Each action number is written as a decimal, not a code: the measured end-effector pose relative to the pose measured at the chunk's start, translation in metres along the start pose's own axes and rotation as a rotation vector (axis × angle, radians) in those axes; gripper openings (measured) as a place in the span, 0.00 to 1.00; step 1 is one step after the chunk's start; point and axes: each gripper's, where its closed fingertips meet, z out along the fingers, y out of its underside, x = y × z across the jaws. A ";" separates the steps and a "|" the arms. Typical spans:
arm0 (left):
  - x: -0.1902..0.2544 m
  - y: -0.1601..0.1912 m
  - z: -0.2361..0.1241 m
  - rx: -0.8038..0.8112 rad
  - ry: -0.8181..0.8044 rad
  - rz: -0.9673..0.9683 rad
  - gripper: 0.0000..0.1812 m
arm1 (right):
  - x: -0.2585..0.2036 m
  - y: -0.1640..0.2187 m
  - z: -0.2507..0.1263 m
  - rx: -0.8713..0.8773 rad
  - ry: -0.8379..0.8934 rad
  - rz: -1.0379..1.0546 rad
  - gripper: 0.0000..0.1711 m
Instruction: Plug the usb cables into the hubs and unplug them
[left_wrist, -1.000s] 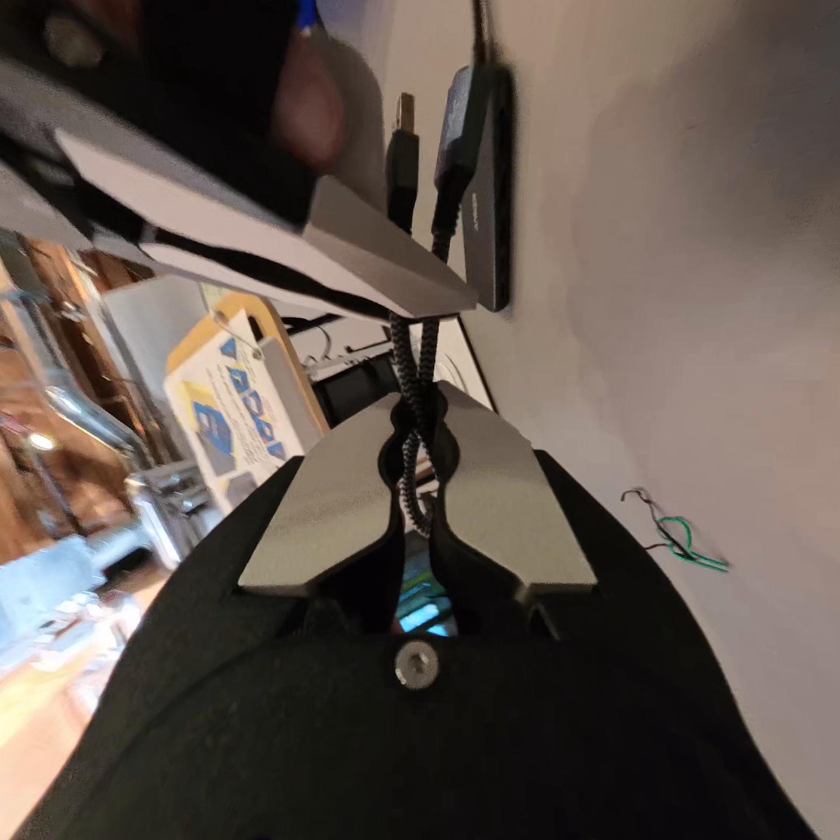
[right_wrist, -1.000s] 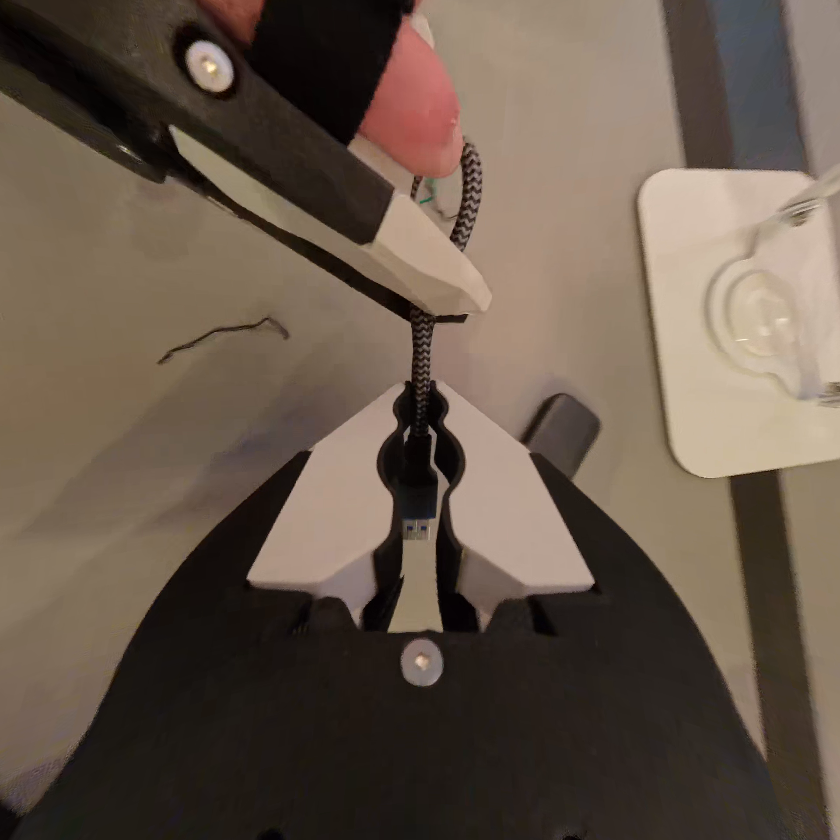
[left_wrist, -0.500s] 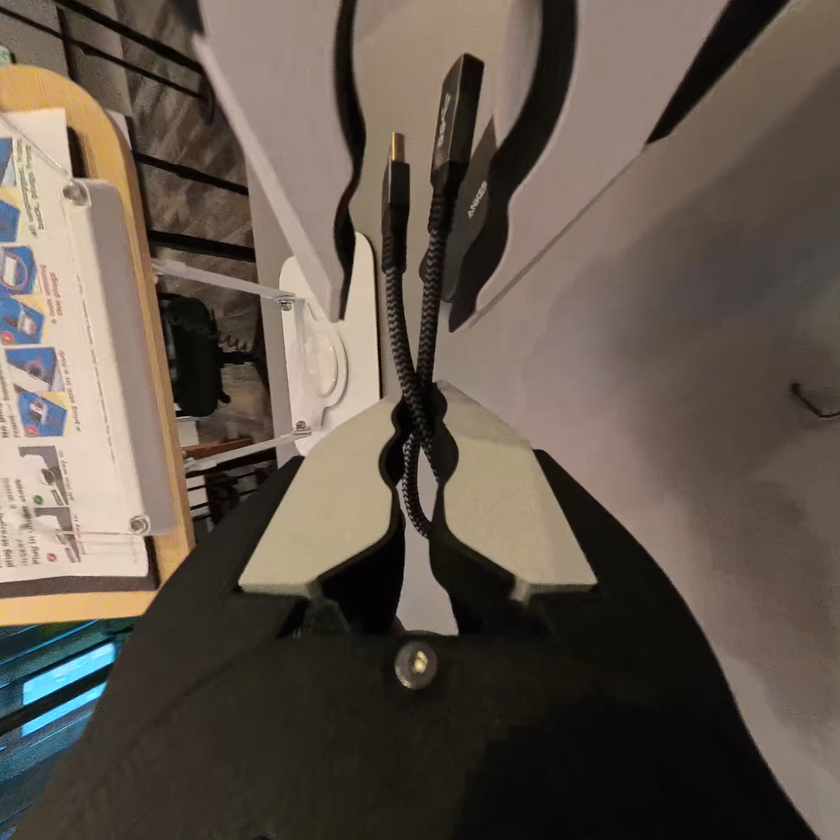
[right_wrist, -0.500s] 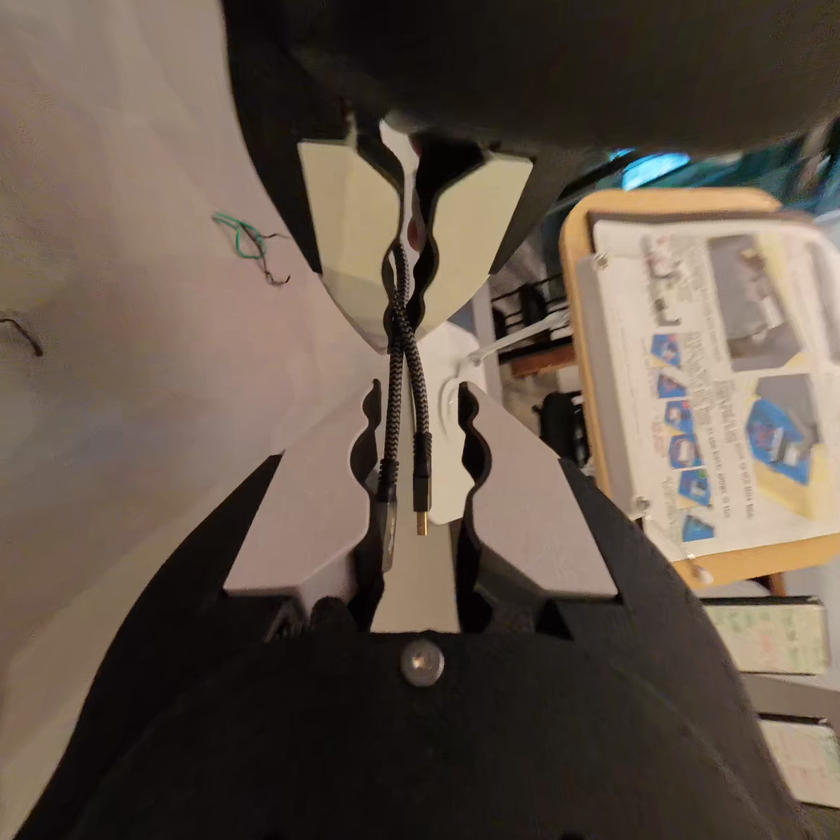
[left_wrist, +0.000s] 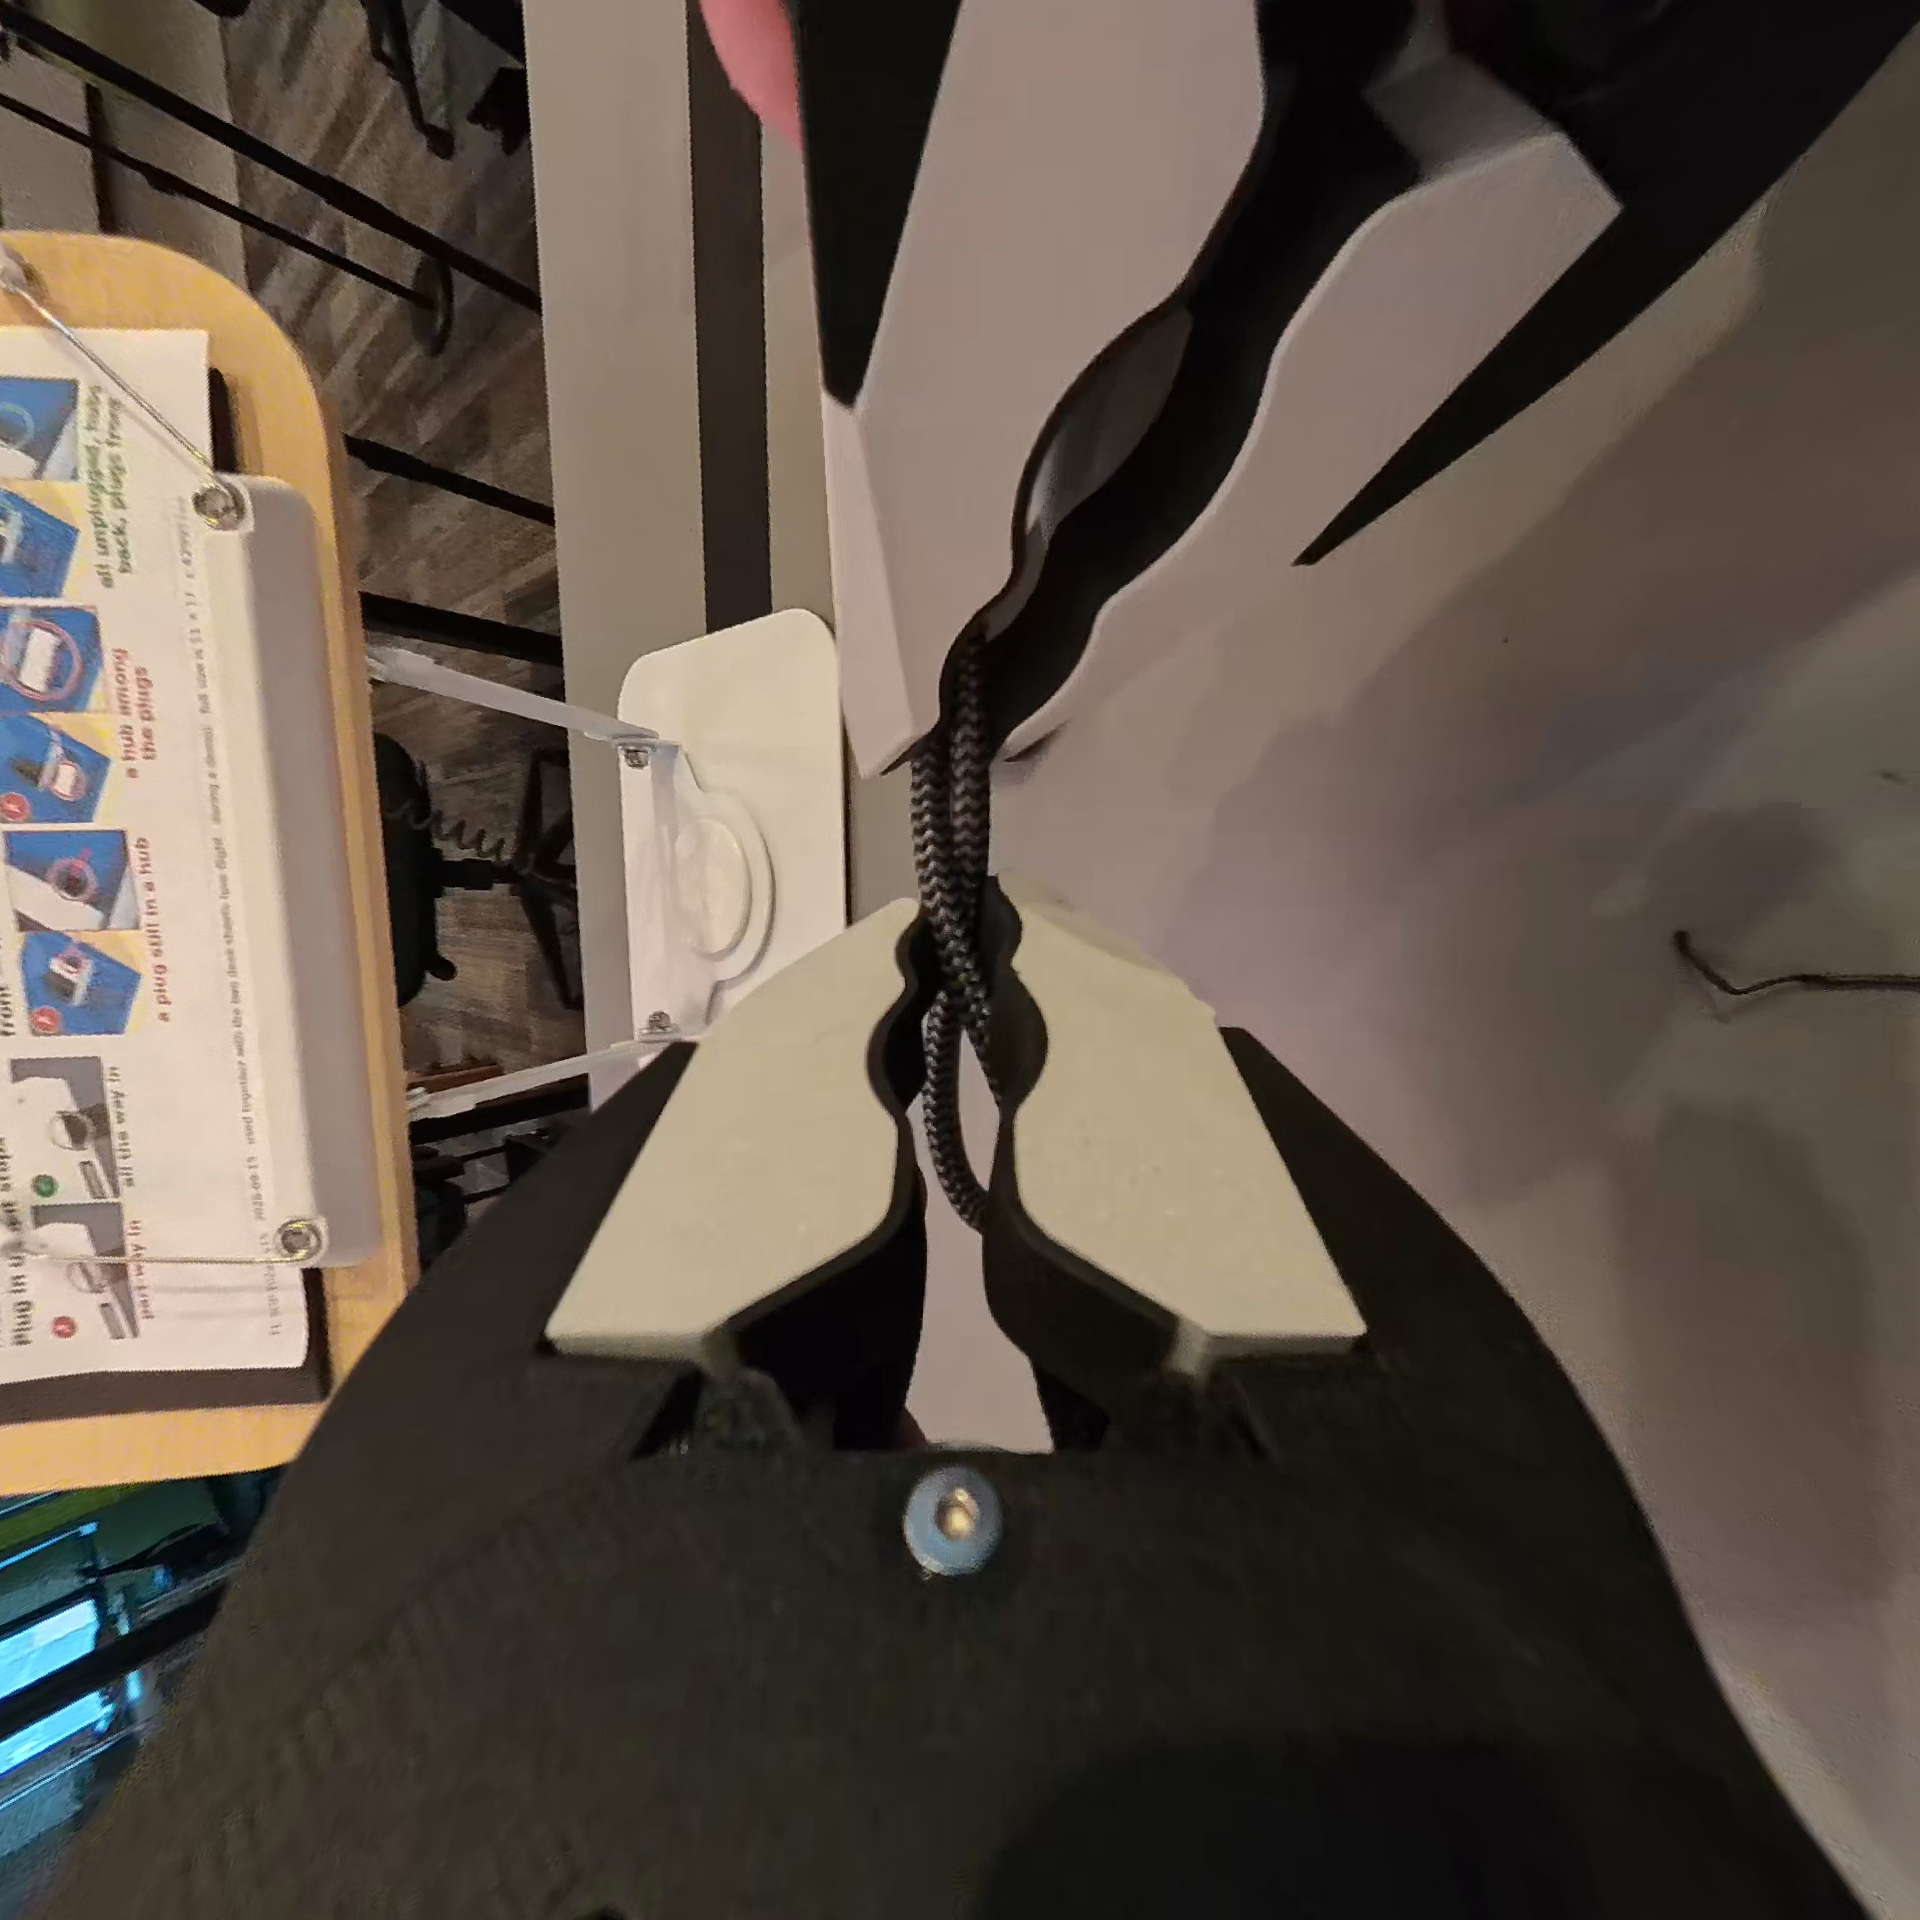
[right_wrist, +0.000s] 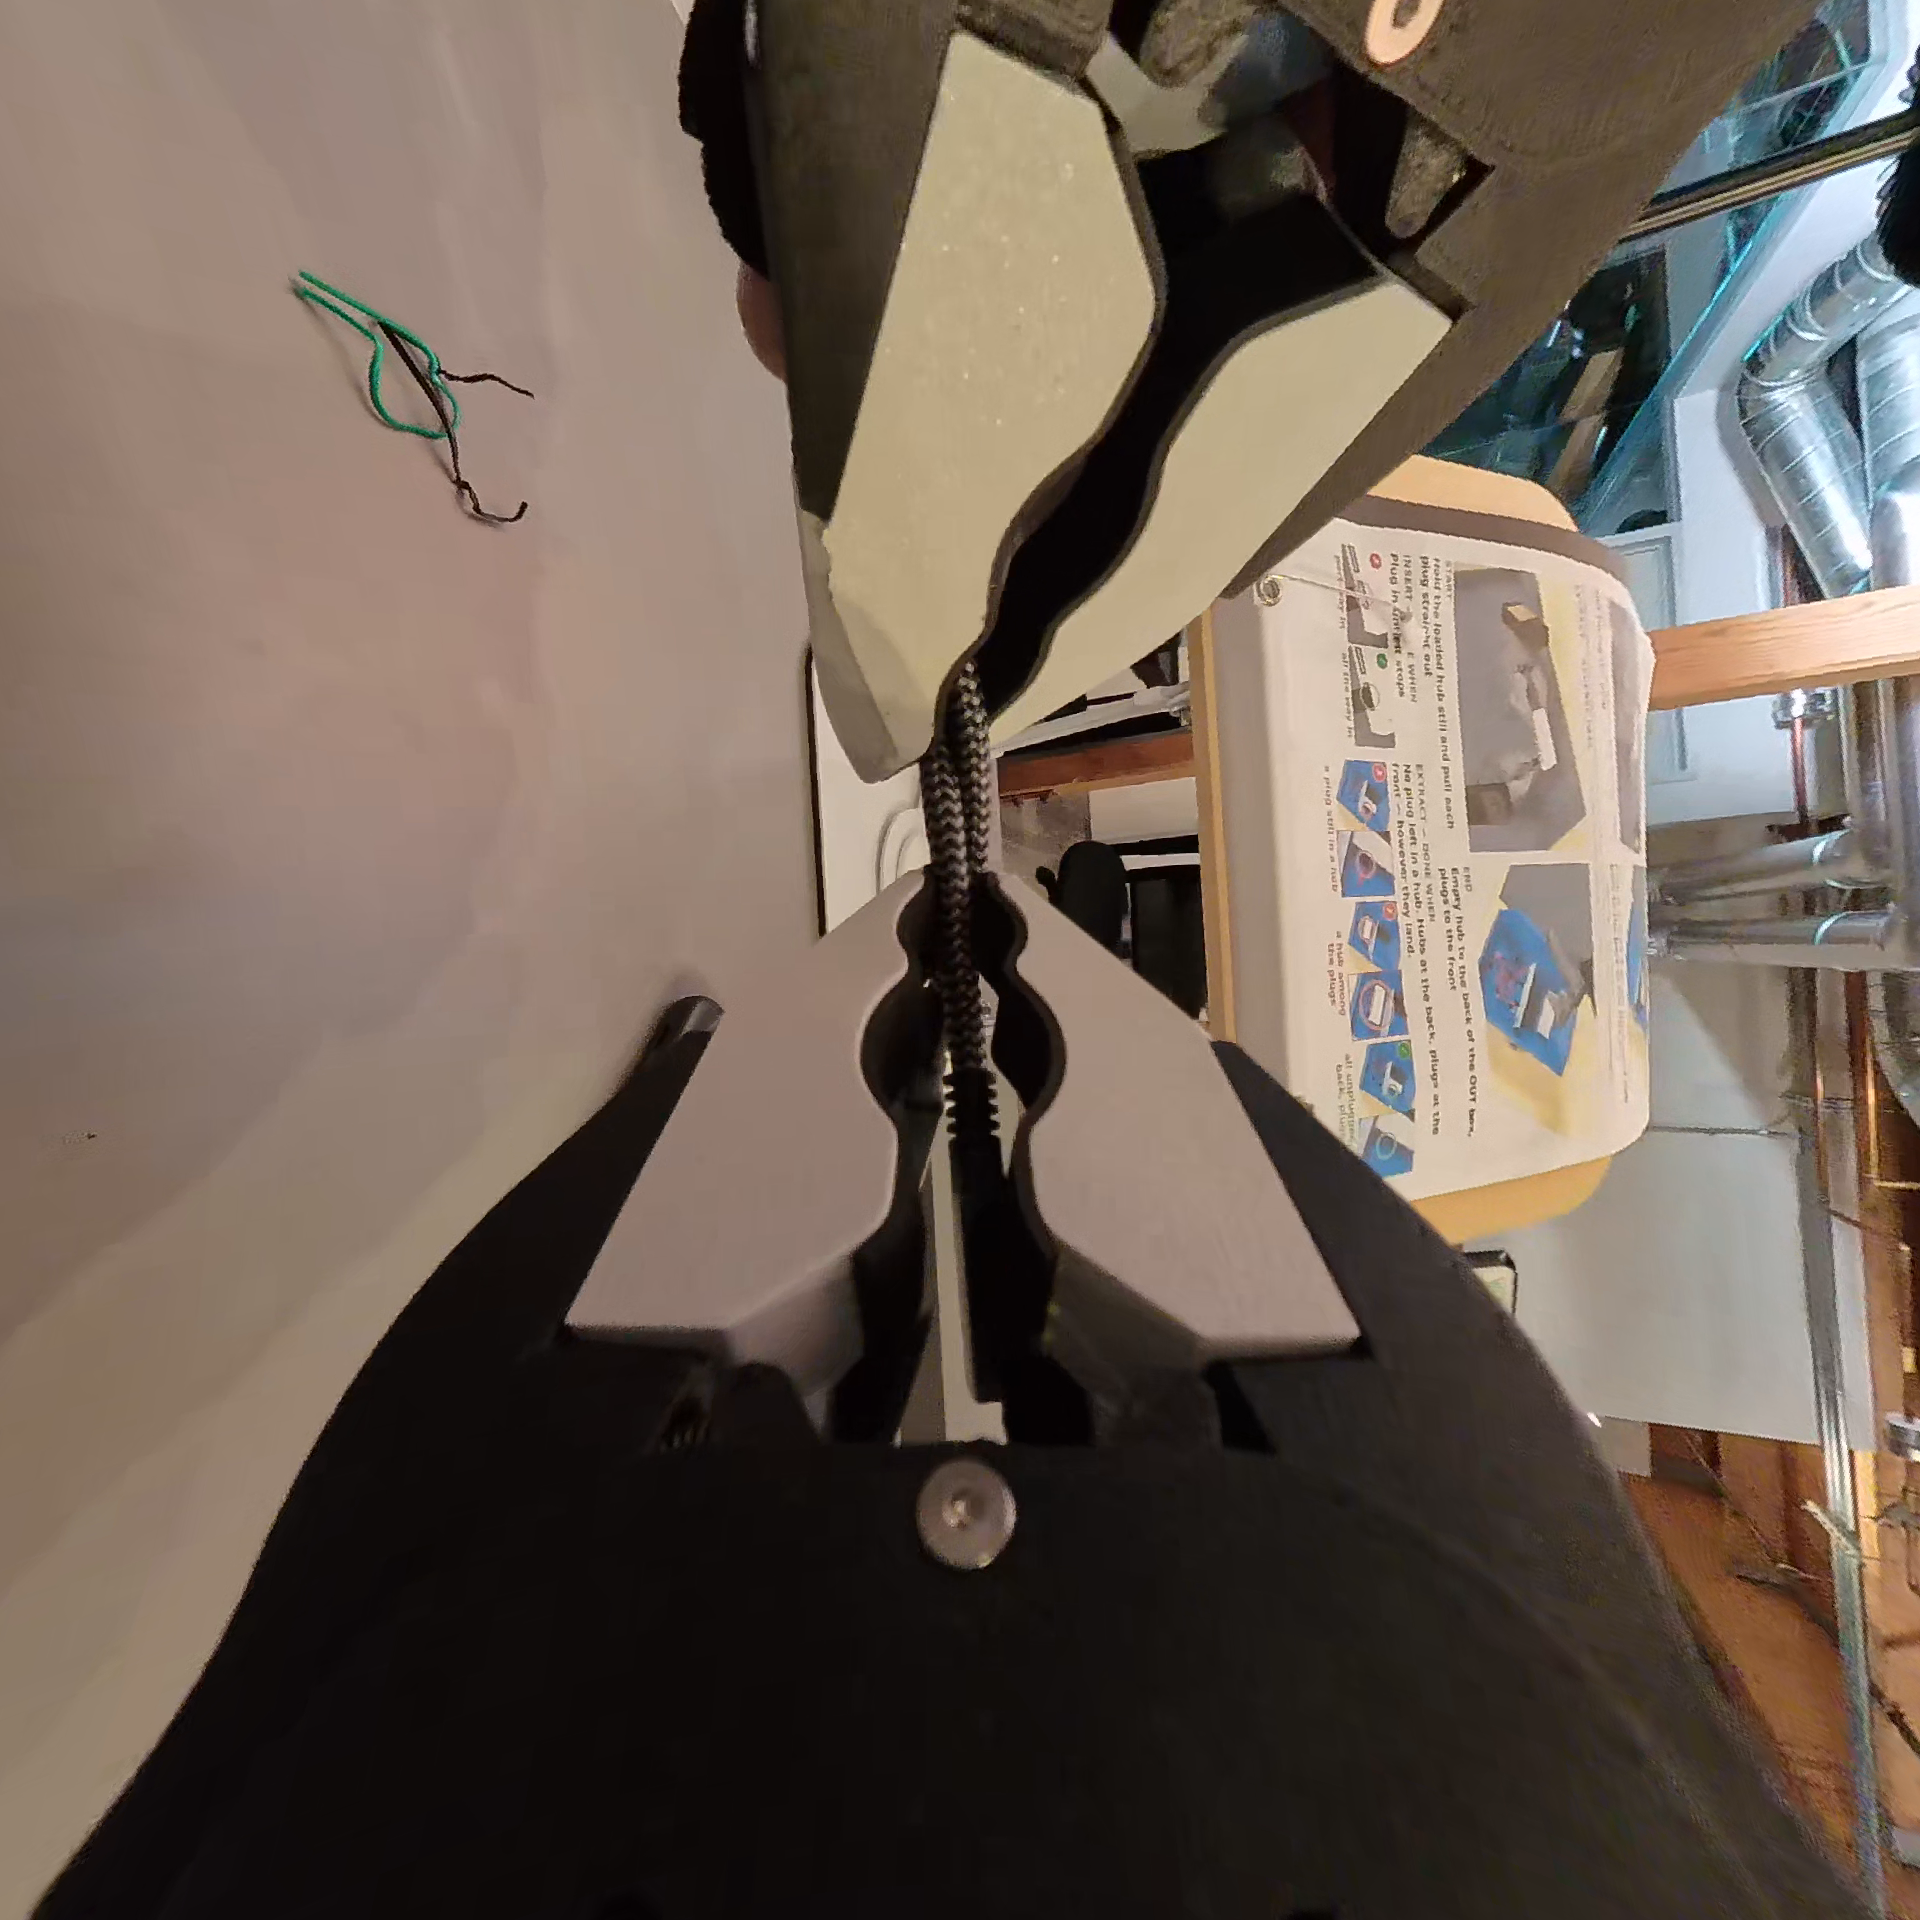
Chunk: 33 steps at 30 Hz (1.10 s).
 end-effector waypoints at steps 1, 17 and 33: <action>-0.001 -0.001 0.000 0.001 -0.008 0.002 0.04 | 0.001 0.001 0.000 -0.005 0.002 0.000 0.02; 0.000 0.014 -0.060 0.184 -0.064 -0.177 0.24 | 0.016 0.031 -0.005 -0.038 0.014 0.105 0.02; 0.152 0.015 0.007 0.164 0.119 0.711 0.10 | 0.011 0.041 -0.001 -0.034 -0.012 0.144 0.01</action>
